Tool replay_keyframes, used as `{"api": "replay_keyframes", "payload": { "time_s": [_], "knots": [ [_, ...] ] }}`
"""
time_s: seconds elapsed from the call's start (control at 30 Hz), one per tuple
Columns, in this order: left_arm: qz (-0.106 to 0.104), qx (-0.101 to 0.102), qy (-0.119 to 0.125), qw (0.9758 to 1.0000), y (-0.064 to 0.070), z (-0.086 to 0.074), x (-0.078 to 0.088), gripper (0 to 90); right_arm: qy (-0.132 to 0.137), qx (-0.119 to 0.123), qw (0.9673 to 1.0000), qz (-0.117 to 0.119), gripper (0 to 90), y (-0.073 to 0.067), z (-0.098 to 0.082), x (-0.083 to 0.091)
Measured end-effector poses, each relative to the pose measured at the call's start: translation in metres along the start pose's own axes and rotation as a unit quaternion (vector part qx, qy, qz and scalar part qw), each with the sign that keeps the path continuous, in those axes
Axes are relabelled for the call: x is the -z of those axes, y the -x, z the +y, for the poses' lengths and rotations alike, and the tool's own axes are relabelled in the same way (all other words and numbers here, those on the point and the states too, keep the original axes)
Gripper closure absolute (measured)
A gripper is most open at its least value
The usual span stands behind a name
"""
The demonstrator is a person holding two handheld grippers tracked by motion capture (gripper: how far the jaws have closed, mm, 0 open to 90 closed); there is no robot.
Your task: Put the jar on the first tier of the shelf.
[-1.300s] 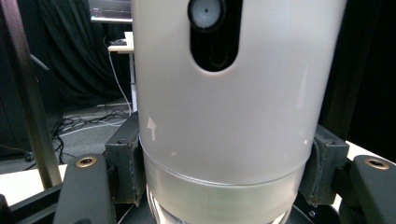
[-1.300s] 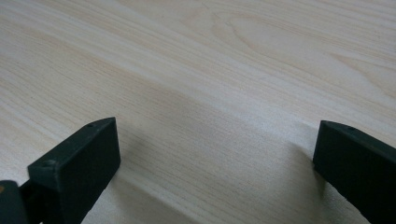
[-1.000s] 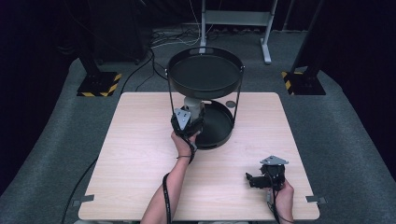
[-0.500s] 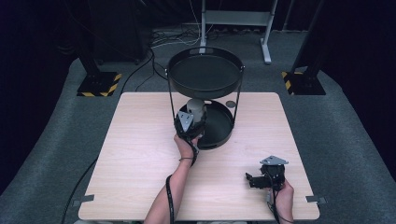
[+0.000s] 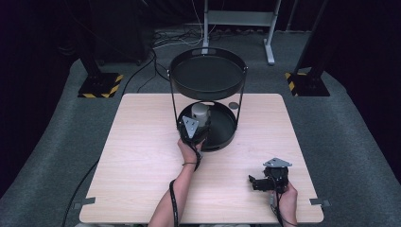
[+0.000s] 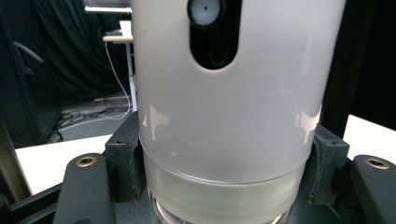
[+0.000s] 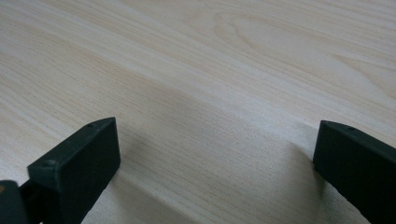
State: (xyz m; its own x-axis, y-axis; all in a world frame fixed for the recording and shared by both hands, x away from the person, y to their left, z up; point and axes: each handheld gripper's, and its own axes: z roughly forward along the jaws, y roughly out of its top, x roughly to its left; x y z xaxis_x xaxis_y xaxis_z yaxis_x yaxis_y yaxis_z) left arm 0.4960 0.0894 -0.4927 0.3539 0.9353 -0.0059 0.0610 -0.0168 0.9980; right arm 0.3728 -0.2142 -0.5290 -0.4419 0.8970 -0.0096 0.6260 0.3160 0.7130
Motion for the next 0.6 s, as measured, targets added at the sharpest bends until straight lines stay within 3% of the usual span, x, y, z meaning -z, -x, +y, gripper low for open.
{"api": "replay_keyframes", "payload": {
  "time_s": [0.47, 0.5, 0.6],
  "knots": [
    [-0.008, 0.000, -0.012, 0.9999, -0.002, 0.003, 0.001, 31.4, -0.001, -0.001, 1.0000, 0.001, 0.0, 0.000, 0.000, 0.000],
    [0.001, 0.003, -0.018, 0.9998, -0.001, 0.004, 0.002, 31.1, -0.001, -0.001, 1.0000, 0.001, 0.0, 0.000, 0.000, 0.000],
    [0.002, 0.018, -0.037, 0.9991, -0.003, 0.011, 0.006, 18.8, -0.001, -0.002, 1.0000, 0.001, 0.0, 0.000, 0.000, 0.000]
  ]
}}
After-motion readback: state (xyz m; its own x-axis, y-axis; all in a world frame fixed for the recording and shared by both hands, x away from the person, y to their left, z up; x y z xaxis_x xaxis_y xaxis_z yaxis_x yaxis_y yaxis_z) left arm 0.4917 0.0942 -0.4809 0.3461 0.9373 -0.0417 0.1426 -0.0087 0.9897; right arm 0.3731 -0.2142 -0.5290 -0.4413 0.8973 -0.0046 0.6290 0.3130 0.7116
